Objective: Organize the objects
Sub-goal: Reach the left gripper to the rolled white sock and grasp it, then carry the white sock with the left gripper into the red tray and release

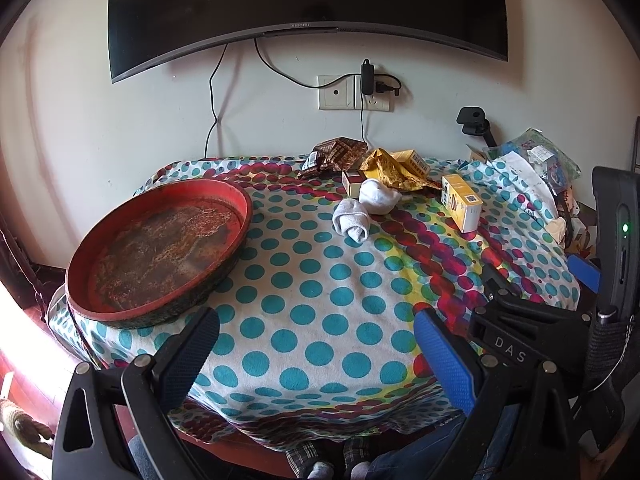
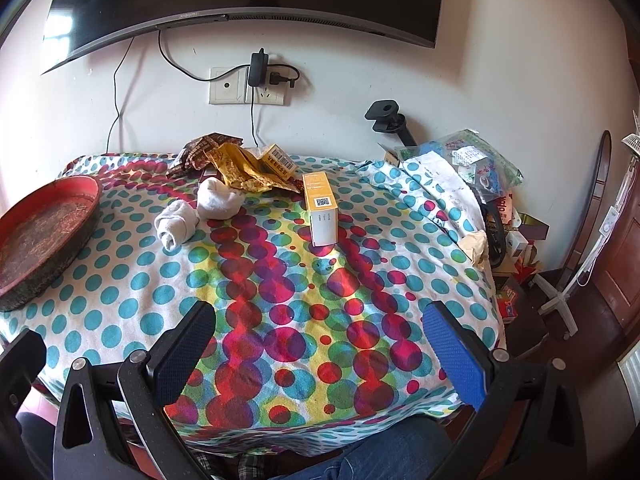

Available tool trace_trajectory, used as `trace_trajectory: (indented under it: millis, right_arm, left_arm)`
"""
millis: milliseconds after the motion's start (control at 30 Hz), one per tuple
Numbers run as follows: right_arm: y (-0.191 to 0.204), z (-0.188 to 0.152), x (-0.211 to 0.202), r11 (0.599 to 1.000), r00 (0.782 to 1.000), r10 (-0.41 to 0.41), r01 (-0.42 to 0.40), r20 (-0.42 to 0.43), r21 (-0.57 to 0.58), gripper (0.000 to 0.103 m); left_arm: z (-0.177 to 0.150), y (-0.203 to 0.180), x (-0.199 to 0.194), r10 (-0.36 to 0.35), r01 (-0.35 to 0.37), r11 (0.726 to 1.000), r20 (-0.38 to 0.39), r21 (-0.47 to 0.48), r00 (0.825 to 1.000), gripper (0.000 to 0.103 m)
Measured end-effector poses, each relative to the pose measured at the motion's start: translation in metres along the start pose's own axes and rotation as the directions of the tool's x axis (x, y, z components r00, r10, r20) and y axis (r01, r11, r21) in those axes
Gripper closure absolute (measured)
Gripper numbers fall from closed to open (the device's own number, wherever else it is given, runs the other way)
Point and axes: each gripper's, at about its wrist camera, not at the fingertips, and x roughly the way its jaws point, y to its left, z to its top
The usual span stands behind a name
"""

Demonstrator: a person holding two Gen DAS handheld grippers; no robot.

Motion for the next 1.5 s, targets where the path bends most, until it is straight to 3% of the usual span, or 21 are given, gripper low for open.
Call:
trace_trajectory:
  millis: [233, 400, 467, 533, 733, 1033, 1167, 1333, 1367, 1400, 1500]
  right_arm:
    - [-0.018, 0.006, 0.035, 0.999, 0.999, 0.022, -0.021, -0.038, 0.027, 0.0]
    - [-0.023, 0.014, 0.069, 0.998, 0.996, 0.052, -0.049, -0.071, 0.042, 0.0]
    - [-0.022, 0.018, 0.077, 0.998, 0.996, 0.062, -0.06, -0.065, 0.035, 0.0]
    - [-0.021, 0.023, 0.083, 0.998, 0.997, 0.059, -0.058, -0.053, 0.024, 0.0]
    - [-0.026, 0.029, 0.1, 0.996, 0.996, 0.074, -0.072, -0.057, 0.048, 0.0]
    - [-0.047, 0.014, 0.115, 0.976, 0.985, 0.152, -0.137, -0.081, 0.171, 0.0]
    - [-0.052, 0.012, 0.118, 0.964, 0.978, 0.19, -0.168, -0.088, 0.208, 0.0]
    - [-0.056, 0.007, 0.124, 0.956, 0.971, 0.21, -0.18, -0.112, 0.232, 0.0]
    - [-0.056, 0.007, 0.123, 0.956, 0.972, 0.208, -0.179, -0.107, 0.23, 0.0]
    - [-0.056, 0.007, 0.123, 0.955, 0.971, 0.212, -0.182, -0.111, 0.234, 0.0]
    - [-0.055, 0.007, 0.122, 0.95, 0.967, 0.229, -0.198, -0.109, 0.24, 0.0]
  left_arm:
    - [-0.005, 0.02, 0.028, -0.015, 0.014, 1.0, 0.037, 0.025, 0.999, 0.003]
    - [0.006, 0.03, 0.07, -0.039, 0.04, 0.997, 0.006, -0.066, 0.999, 0.003]
    - [0.014, 0.02, 0.088, -0.042, 0.041, 0.998, -0.023, -0.044, 0.999, 0.003]
    - [0.024, 0.008, 0.104, -0.088, 0.087, 0.996, -0.044, -0.017, 0.995, 0.003]
    - [0.05, -0.017, 0.139, -0.053, 0.053, 0.999, -0.024, 0.006, 0.998, 0.003]
    - [0.076, -0.027, 0.185, -0.07, 0.072, 0.997, -0.088, 0.017, 0.994, 0.003]
    - [0.078, -0.039, 0.202, -0.041, 0.048, 0.997, -0.116, 0.058, 0.992, 0.023]
    - [0.079, -0.037, 0.223, -0.061, 0.063, 0.998, -0.202, 0.004, 0.977, 0.04]
    - [0.08, -0.036, 0.225, -0.054, 0.054, 0.999, -0.207, -0.002, 0.977, 0.052]
    - [0.082, -0.035, 0.226, -0.045, 0.045, 0.999, -0.2, -0.002, 0.979, 0.057]
    - [0.084, -0.034, 0.227, -0.047, 0.044, 0.999, -0.203, -0.019, 0.978, 0.065]
